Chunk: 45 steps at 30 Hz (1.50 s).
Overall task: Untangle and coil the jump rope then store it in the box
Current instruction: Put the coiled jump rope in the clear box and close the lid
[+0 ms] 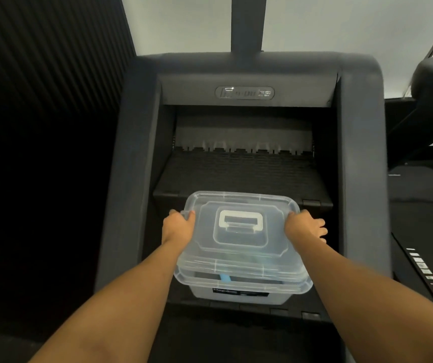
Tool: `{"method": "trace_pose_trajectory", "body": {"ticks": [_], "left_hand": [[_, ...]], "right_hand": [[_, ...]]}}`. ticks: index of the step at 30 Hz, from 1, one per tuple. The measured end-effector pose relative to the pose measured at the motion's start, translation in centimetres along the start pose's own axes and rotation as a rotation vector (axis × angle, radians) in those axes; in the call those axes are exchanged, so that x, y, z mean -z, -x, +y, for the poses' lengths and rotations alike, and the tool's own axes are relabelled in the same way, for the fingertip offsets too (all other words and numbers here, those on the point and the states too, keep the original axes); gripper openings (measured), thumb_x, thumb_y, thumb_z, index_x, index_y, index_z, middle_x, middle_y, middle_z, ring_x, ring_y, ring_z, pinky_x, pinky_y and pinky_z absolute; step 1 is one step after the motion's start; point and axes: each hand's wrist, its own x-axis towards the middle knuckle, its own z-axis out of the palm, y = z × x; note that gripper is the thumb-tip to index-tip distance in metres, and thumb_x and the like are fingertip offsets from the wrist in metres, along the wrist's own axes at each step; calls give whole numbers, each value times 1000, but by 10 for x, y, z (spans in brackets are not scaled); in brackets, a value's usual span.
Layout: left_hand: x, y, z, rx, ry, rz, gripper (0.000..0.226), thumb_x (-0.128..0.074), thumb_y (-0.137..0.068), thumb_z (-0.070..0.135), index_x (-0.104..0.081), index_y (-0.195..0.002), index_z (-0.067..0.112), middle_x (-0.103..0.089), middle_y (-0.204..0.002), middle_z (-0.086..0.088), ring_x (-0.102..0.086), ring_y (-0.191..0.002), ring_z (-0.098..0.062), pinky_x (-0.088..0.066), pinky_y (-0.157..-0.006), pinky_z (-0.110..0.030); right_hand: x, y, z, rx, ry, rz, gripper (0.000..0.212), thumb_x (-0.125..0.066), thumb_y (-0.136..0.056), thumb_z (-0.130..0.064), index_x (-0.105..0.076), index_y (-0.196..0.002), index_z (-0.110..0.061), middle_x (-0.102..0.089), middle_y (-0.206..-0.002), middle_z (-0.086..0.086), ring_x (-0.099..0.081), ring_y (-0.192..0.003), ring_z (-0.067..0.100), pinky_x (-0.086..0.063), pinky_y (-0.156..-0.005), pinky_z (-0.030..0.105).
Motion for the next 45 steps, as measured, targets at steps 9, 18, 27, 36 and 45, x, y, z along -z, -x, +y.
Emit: {"method": "trace_pose_trajectory", "body": {"ticks": [9, 18, 27, 36, 45], "left_hand": [[0, 17, -14, -8, -21, -13, 52, -52, -104, 45, -52, -132, 1, -65, -120, -20, -68, -101, -36, -58, -75, -41], [-19, 31, -30, 8, -30, -9, 60, -39, -108, 48, -38, -148, 2, -59, -134, -21, -63, -114, -39, -57, -85, -48], [-23, 6, -25, 129, -6, -145, 82, -39, -101, 65, -30, -155, 4, -51, -146, -21, -57, -125, -40, -51, -93, -45], [-27, 5, -23, -56, -177, 78, 72, -44, -100, 65, -54, -139, 5, -55, -133, -17, -59, -117, -33, -53, -86, -41], [-26, 14, -19, -141, -232, 126, 63, -41, -103, 60, -60, -127, 5, -71, -110, -14, -71, -96, -31, -61, -80, -46]], "right_hand": [[-9, 22, 15, -23, 107, 53, 43, -38, -106, -38, -50, -142, -17, -33, -148, 19, -31, -137, 39, -25, -114, 54], [-23, 14, 38, 157, 73, 90, 47, -28, -108, -41, -40, -148, -19, -43, -140, 21, -46, -124, 41, -45, -99, 53], [-31, 10, 44, 203, 83, 168, 48, -23, -109, -39, -40, -144, -12, -50, -135, 20, -55, -115, 40, -42, -79, 45], [-33, 9, 43, 188, 88, 208, 43, -25, -109, -35, -45, -136, -8, -53, -127, 20, -60, -104, 38, -44, -73, 43], [-32, 13, 44, 214, 79, 217, 39, -29, -109, -33, -46, -135, -9, -55, -124, 18, -59, -96, 33, -44, -70, 40]]}}
